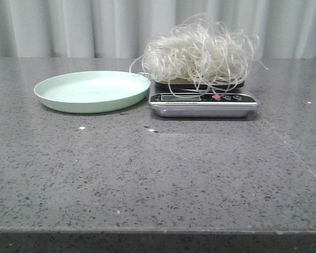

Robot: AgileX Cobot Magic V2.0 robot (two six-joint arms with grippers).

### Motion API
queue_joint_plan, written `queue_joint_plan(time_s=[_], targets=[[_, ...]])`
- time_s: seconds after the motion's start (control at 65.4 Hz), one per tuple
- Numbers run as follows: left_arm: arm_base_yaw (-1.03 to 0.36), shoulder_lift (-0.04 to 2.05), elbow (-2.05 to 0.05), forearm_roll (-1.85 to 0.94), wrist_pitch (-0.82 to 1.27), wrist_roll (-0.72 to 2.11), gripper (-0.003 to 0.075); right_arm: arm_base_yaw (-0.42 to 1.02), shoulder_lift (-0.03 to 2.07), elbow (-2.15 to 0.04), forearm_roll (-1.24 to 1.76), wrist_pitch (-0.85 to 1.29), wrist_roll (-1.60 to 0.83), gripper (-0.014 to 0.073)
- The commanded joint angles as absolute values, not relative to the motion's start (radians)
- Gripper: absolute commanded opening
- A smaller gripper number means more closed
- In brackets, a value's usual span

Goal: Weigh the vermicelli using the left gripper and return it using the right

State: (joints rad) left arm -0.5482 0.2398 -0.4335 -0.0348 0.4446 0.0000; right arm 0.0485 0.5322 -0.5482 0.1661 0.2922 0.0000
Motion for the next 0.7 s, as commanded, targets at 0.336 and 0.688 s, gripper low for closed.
queue_joint_plan(time_s=[0.336, 0.688], targets=[[-0.547, 0.250, -0.457, -0.044, 0.369, -0.008, 0.0127, 0.335, 1.052, -1.142, 0.170, 0.487, -0.102, 0.0546], [-0.547, 0.250, -0.457, -0.044, 0.369, -0.008, 0.0127, 0.416, 1.494, -1.527, 0.170, 0.696, -0.164, 0.0546]])
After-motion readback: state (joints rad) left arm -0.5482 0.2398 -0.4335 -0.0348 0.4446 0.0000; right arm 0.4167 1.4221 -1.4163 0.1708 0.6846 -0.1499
